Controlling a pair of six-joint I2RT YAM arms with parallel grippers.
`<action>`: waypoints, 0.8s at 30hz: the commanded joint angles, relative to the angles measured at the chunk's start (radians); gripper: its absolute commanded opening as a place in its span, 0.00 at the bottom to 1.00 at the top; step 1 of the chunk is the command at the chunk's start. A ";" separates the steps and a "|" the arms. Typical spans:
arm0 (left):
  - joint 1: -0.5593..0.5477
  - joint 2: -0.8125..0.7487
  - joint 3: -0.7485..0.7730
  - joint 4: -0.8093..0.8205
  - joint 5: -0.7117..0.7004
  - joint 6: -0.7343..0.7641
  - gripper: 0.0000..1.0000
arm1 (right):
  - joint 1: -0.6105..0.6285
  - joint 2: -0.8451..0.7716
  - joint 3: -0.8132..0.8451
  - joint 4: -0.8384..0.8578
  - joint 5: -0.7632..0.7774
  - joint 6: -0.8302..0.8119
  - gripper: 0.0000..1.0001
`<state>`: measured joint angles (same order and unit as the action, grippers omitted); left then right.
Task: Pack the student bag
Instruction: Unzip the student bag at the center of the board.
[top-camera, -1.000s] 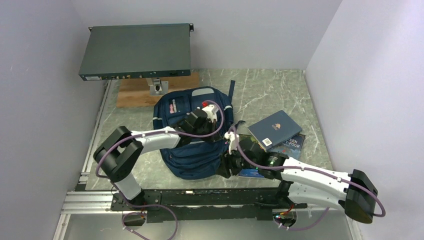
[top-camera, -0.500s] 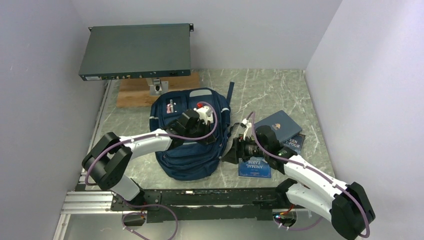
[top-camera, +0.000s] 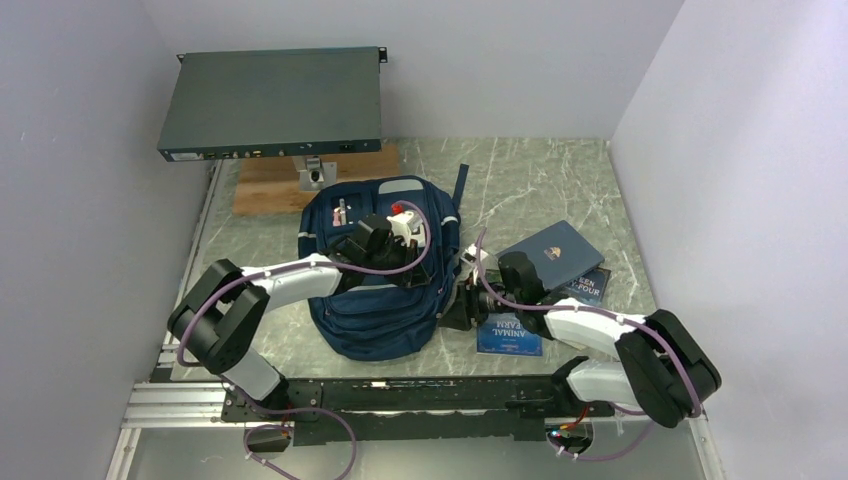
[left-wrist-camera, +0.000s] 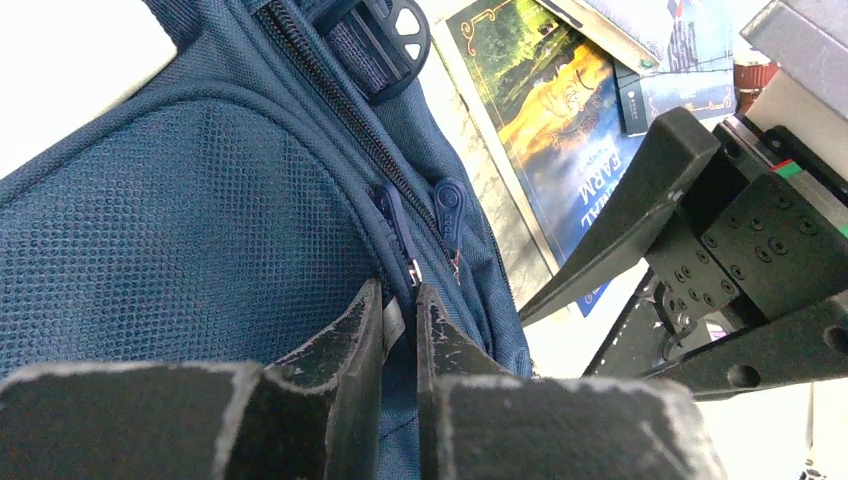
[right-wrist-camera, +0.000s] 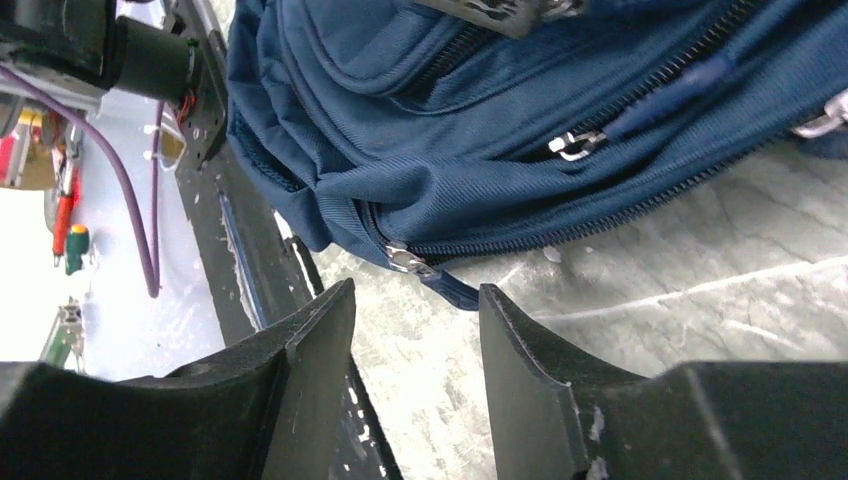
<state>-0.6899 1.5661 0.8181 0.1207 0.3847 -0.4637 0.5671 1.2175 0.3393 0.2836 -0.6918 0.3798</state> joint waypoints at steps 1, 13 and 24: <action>0.028 0.034 -0.019 0.018 0.038 0.039 0.16 | 0.000 0.033 0.065 0.054 -0.082 -0.116 0.50; 0.043 0.065 -0.010 0.047 0.069 0.036 0.21 | 0.033 0.143 0.098 0.022 -0.064 -0.182 0.34; 0.043 0.135 -0.029 0.169 -0.051 -0.086 0.31 | 0.336 0.067 0.403 -0.653 0.577 0.087 0.00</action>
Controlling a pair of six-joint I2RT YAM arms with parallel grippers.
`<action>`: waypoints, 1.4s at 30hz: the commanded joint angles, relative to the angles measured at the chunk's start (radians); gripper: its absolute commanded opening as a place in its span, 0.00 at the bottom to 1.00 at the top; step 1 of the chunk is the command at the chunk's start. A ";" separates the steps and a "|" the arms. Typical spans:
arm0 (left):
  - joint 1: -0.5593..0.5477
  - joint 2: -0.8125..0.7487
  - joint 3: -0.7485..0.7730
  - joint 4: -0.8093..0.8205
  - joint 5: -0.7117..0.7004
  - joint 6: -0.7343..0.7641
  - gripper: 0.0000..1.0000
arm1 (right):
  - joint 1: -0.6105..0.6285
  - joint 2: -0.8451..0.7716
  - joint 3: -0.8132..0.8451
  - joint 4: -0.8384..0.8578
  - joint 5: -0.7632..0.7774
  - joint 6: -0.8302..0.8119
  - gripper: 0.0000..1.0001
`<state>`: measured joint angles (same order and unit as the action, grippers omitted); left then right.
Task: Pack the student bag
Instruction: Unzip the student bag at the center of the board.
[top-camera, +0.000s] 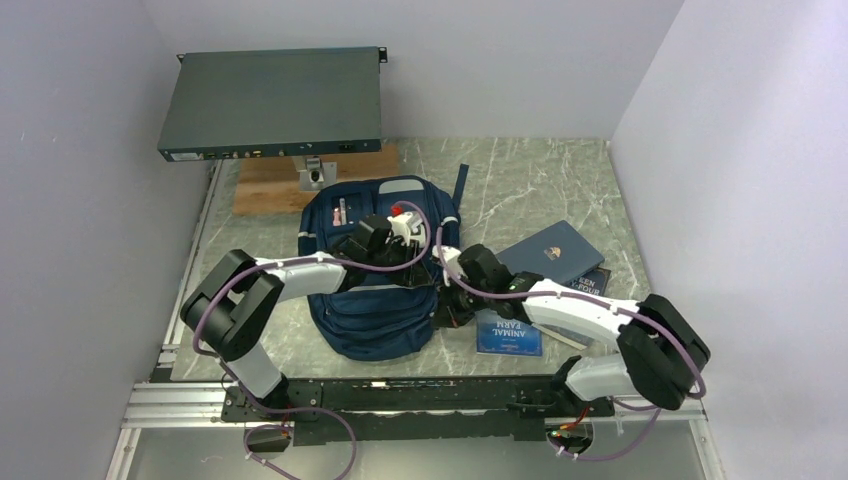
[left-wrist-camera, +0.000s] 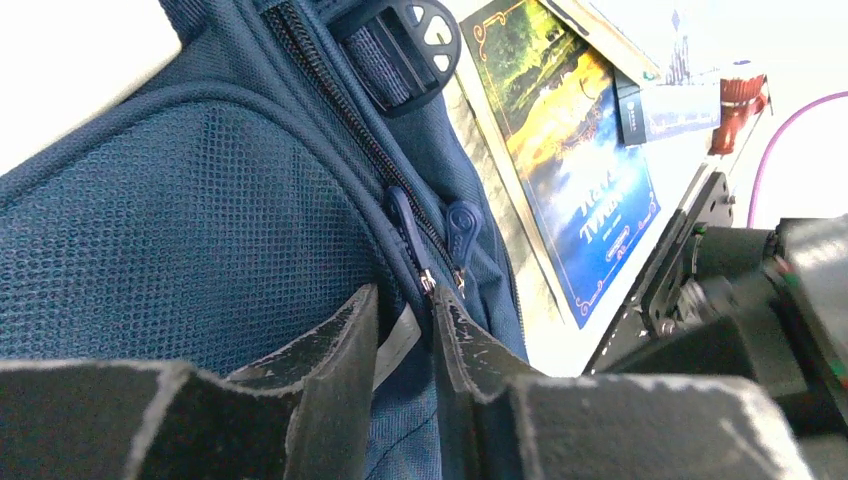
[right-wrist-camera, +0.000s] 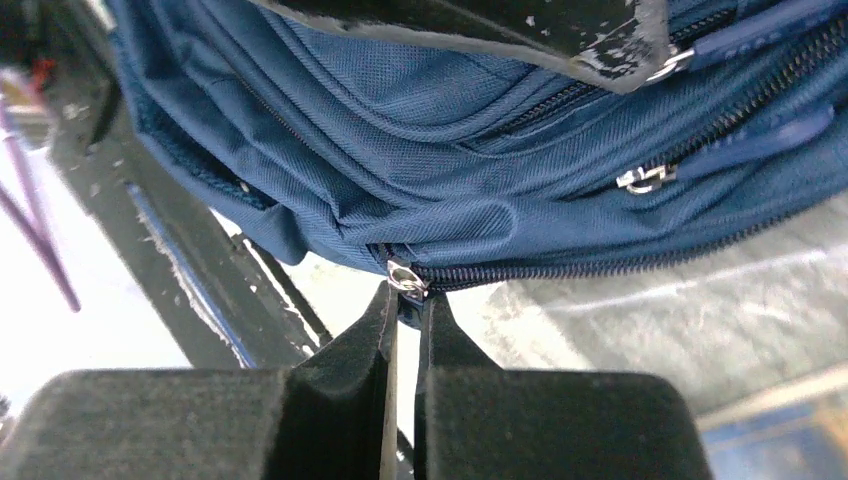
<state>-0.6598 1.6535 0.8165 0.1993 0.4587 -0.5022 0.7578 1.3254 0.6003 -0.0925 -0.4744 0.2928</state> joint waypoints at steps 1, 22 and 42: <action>0.011 0.057 -0.033 0.123 -0.141 -0.066 0.32 | 0.195 -0.018 0.190 -0.336 0.438 0.234 0.00; 0.003 -0.406 -0.099 -0.189 -0.117 -0.050 0.99 | -0.136 -0.193 -0.077 0.066 -0.043 0.540 0.62; -0.698 -0.184 0.240 -0.771 -1.064 -0.472 0.57 | -0.210 0.067 -0.070 0.363 -0.134 0.888 0.00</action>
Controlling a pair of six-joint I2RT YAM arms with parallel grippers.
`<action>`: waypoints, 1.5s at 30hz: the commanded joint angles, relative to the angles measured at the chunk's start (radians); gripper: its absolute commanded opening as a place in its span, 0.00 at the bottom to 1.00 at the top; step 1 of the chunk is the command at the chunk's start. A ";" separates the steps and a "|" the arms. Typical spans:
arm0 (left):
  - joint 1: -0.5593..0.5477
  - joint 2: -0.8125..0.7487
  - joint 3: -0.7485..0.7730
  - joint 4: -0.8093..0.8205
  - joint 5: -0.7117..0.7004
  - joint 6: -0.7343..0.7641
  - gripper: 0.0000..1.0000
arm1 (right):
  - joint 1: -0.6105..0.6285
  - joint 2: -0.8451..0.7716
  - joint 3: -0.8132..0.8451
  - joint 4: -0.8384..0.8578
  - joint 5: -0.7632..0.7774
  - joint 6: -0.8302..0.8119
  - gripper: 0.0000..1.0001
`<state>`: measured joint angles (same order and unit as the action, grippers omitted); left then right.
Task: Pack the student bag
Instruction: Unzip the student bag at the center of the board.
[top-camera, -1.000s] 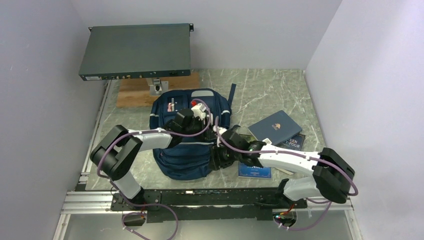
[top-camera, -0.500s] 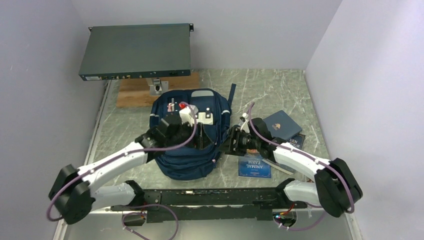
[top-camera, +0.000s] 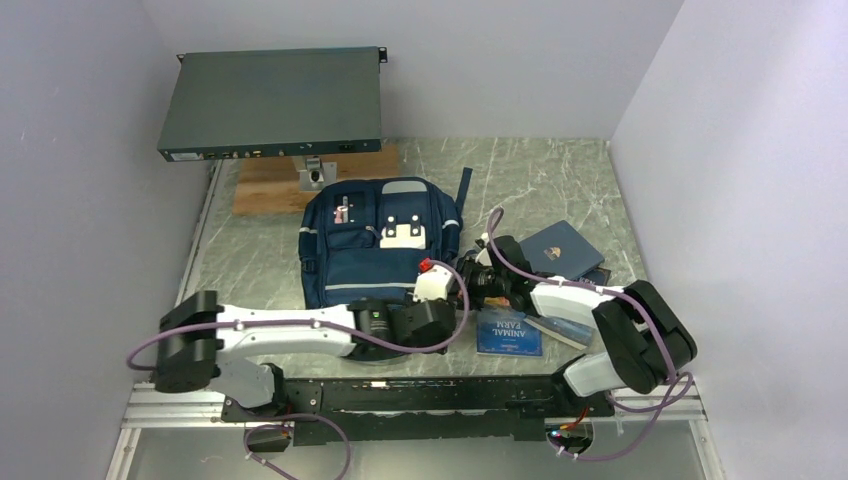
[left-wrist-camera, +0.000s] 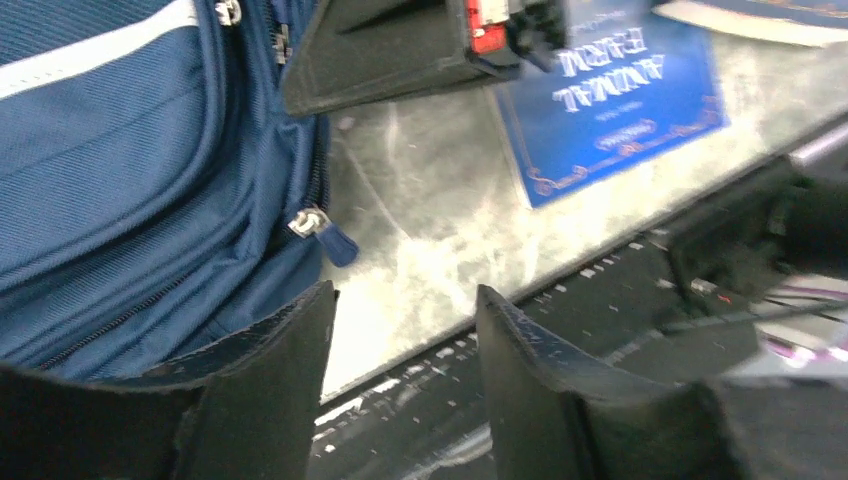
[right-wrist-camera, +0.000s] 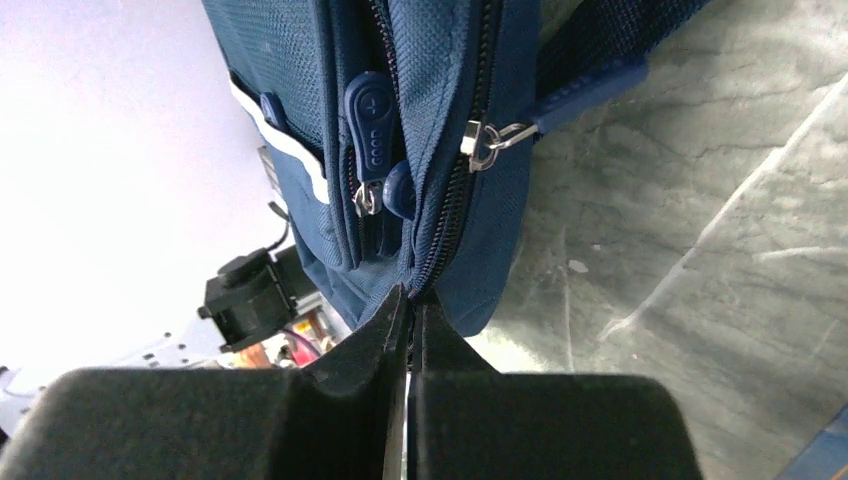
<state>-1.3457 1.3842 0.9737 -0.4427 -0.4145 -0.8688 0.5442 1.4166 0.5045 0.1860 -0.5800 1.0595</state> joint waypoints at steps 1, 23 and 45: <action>-0.012 0.118 0.107 -0.154 -0.202 -0.123 0.54 | 0.004 -0.035 0.030 0.061 -0.020 0.128 0.00; -0.007 0.465 0.419 -0.626 -0.320 -0.356 0.35 | 0.055 -0.125 0.058 -0.085 0.106 0.215 0.00; -0.007 0.361 0.329 -0.534 -0.279 -0.330 0.16 | 0.103 -0.261 0.072 -0.209 0.302 0.310 0.00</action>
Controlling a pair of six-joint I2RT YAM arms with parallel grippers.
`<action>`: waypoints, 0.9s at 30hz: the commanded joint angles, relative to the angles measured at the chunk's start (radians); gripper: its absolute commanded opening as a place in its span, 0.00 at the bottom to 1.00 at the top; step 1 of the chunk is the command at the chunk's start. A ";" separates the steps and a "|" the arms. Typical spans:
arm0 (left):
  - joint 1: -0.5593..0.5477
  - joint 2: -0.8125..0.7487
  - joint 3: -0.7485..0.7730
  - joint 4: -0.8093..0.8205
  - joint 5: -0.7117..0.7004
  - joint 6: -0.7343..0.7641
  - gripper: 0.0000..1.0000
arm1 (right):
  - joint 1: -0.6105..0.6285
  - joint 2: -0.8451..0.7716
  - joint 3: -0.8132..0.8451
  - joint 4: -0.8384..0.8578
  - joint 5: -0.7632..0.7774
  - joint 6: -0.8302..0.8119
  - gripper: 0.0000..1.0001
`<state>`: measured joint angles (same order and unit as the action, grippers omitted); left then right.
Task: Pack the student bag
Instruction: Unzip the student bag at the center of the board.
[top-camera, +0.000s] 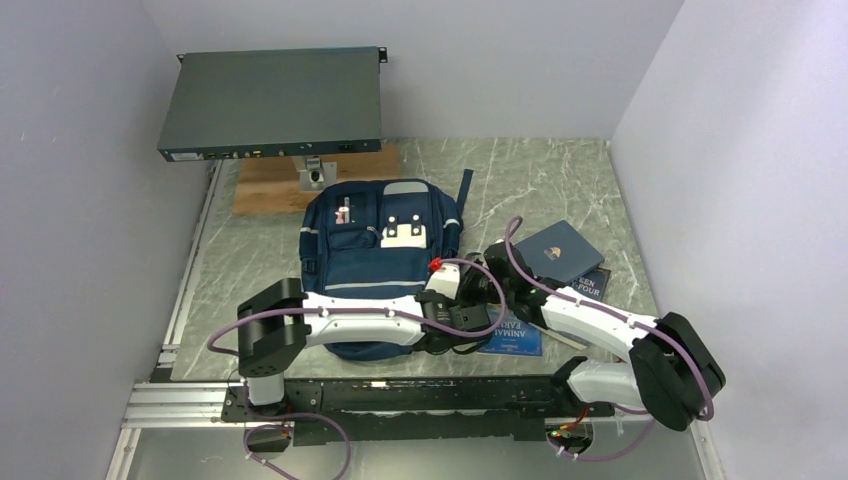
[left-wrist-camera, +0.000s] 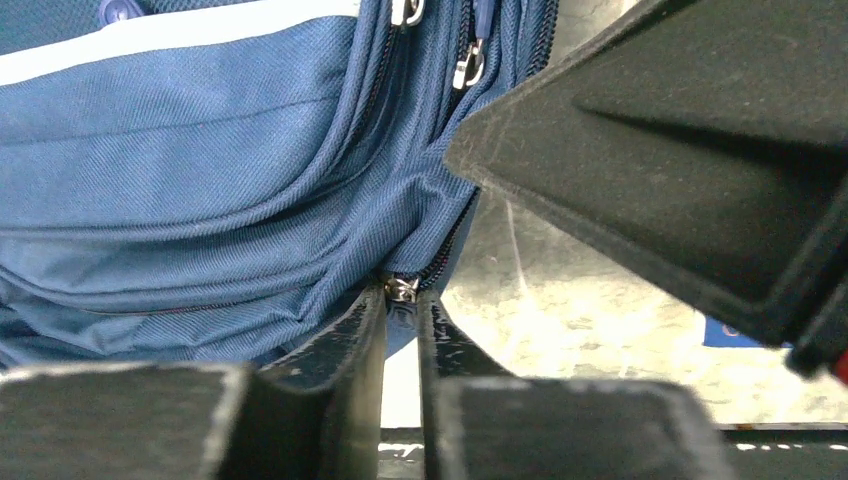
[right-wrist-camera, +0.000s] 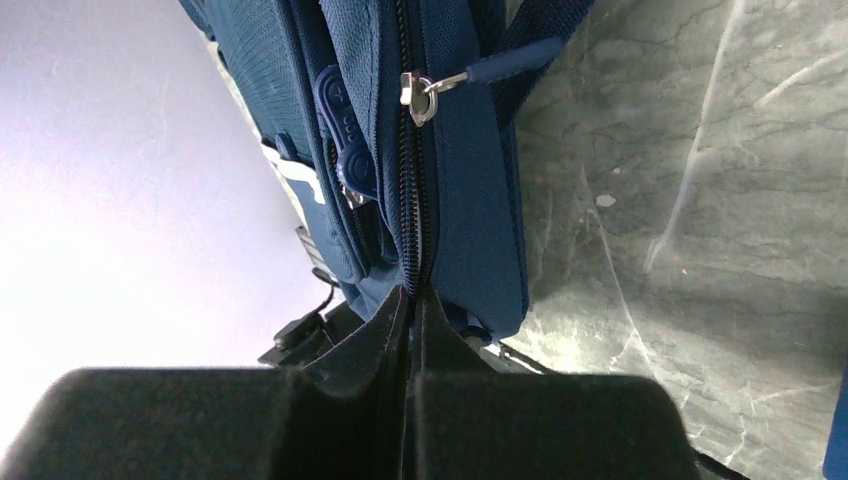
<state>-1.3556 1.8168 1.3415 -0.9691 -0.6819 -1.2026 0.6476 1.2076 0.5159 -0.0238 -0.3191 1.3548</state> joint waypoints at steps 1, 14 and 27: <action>0.001 -0.090 -0.053 0.005 -0.001 0.013 0.10 | 0.000 -0.052 0.057 0.002 0.052 0.010 0.00; -0.016 -0.267 -0.169 0.219 0.113 0.200 0.00 | 0.000 -0.046 0.096 -0.018 0.093 -0.133 0.00; 0.066 -0.526 -0.544 -0.063 0.158 -0.009 0.00 | -0.254 0.038 0.108 0.032 -0.217 -0.561 0.00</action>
<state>-1.3262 1.3861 0.9310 -0.8219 -0.5594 -1.1053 0.4675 1.2095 0.5362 -0.0307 -0.4393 1.0004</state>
